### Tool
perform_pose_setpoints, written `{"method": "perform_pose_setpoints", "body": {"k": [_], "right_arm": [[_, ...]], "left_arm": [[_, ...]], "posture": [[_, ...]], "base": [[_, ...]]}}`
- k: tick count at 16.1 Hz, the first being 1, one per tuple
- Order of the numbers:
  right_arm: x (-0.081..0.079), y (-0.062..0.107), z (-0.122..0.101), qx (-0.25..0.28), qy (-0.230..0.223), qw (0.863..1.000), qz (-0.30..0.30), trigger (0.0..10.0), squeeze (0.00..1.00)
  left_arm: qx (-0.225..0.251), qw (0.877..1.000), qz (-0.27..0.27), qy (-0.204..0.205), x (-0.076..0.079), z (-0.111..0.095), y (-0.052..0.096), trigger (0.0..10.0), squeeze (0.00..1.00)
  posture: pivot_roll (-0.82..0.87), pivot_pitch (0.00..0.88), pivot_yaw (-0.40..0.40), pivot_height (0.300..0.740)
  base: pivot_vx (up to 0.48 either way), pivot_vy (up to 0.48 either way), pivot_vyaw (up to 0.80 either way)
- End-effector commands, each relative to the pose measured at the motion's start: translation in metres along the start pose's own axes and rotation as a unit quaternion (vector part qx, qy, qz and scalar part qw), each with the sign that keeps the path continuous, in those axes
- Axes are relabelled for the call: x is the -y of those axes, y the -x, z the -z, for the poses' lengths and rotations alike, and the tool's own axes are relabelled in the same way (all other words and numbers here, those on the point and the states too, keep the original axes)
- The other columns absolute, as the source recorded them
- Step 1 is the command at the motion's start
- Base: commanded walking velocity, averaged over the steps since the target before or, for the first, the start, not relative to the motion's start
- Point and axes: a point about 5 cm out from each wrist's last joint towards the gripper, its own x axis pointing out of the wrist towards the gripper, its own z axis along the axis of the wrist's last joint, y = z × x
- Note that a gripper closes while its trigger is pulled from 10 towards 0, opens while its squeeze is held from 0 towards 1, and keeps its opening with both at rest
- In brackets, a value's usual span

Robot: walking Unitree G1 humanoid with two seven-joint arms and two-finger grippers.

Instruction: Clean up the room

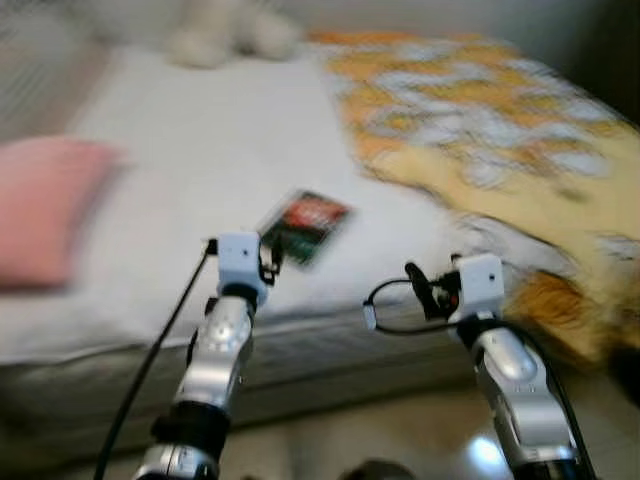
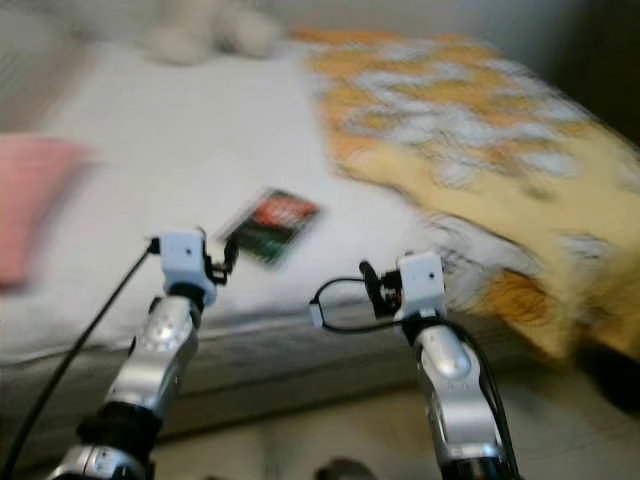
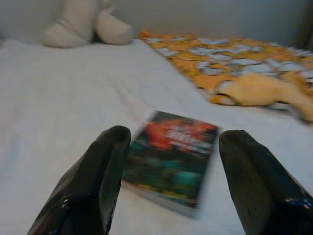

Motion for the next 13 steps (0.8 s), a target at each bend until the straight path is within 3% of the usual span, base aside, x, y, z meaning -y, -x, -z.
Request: {"method": "perform_pose_setpoints", "body": {"k": [1, 6, 7, 8, 13], "right_arm": [[-0.012, -0.005, -0.003, 0.008, 0.006, 1.0, -0.018, 10.0, 0.0], [-0.016, -0.007, 0.0, 0.005, 0.009, 0.999, -0.03, 10.0, 0.0], [-0.017, -0.007, 0.001, 0.005, 0.009, 0.999, -0.03, 10.0, 0.0], [-0.018, -0.007, 0.002, 0.003, 0.009, 0.999, -0.031, 10.0, 0.0], [-0.019, -0.006, 0.005, -0.002, 0.015, 0.999, -0.03, 10.0, 0.0]], "left_arm": [[-0.004, 1.0, -0.022, 0.01, -0.012, 0.001, -0.001, 10.0, 0.0], [0.0, 0.999, -0.042, 0.003, -0.017, -0.003, -0.005, 10.0, 0.0], [0.005, 0.999, -0.046, -0.006, -0.019, -0.005, -0.006, 10.0, 0.88], [0.012, 0.999, -0.044, -0.017, -0.02, -0.008, -0.007, 10.0, 1.0], [0.019, 0.999, -0.033, -0.035, -0.017, -0.014, -0.013, 10.0, 1.0]], "posture": [[-0.18, 0.0, 0.029, 0.732], [-0.17, 0.0, 0.021, 0.732], [-0.17, 0.0, 0.021, 0.732], [-0.17, 0.0, 0.022, 0.732], [-0.17, 0.0, 0.03, 0.732]], "base": [[0.341, 0.251, 0.0], [0.337, 0.341, 0.0], [0.356, 0.322, 0.0], [0.439, 0.0, 0.0], [0.453, 0.0, 0.0]]}}
